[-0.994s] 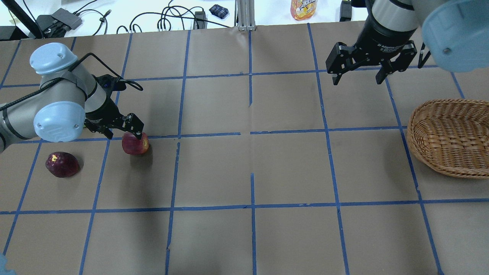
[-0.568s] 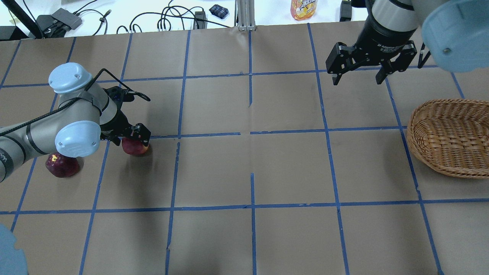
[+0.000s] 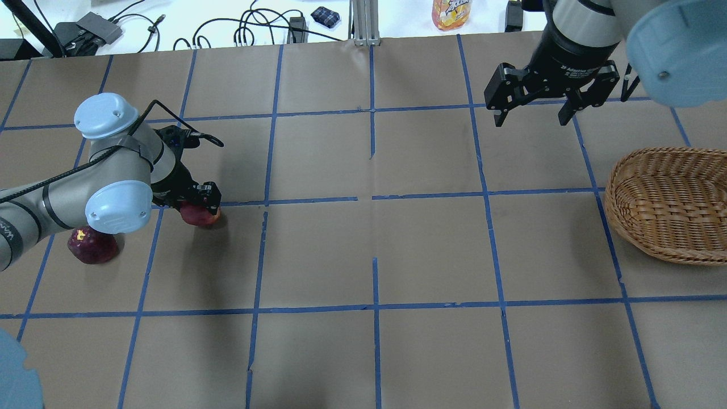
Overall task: Put all apples into basket
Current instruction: 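Carry the red apple with the left gripper to the table center and release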
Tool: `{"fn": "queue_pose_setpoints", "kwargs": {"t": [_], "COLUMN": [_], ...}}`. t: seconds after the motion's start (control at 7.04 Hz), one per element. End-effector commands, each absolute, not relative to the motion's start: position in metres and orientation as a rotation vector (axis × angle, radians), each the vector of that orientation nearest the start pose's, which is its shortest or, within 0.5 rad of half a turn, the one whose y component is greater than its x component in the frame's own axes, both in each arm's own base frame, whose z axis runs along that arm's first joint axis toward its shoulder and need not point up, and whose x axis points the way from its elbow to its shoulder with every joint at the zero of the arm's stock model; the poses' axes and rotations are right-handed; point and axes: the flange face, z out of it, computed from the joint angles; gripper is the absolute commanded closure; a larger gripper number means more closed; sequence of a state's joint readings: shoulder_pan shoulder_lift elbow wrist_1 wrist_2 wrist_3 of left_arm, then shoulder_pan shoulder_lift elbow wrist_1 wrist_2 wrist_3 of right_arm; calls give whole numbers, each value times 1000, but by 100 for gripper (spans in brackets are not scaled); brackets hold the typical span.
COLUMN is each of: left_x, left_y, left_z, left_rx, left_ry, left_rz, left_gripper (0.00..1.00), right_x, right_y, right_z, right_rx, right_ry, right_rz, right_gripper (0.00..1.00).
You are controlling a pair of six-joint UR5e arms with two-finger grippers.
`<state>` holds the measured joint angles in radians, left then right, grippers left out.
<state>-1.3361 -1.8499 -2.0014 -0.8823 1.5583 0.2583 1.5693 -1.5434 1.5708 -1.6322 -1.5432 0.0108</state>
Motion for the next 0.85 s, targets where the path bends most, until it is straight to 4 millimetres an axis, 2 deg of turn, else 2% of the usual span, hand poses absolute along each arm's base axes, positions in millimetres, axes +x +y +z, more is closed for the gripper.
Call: {"fn": "queue_pose_setpoints", "kwargs": {"t": [0.0, 0.14, 0.28, 0.43, 0.57, 0.71], "left_x": [-80, -150, -218, -282, -331, -348], "left_y": [-543, -551, -560, -561, -547, -545], "left_z": [239, 251, 271, 277, 263, 246], "left_rx": [-105, -169, -92, -34, -150, -128], "left_ry": [3258, 3319, 3342, 3358, 3363, 3367], "left_rz": [-17, -58, -172, -215, -170, -178], "left_gripper": [90, 90, 90, 90, 90, 90], "right_x": [135, 135, 135, 135, 135, 135], "right_y": [-507, -507, -507, -507, -507, -507], "right_z": [482, 481, 481, 482, 482, 482], "right_rx": [21, 18, 21, 21, 21, 21], "right_ry": [3113, 3113, 3113, 3113, 3113, 3113], "right_rz": [-57, -55, -55, -57, -57, -57], "right_gripper": [0, 0, 0, 0, 0, 0]}}
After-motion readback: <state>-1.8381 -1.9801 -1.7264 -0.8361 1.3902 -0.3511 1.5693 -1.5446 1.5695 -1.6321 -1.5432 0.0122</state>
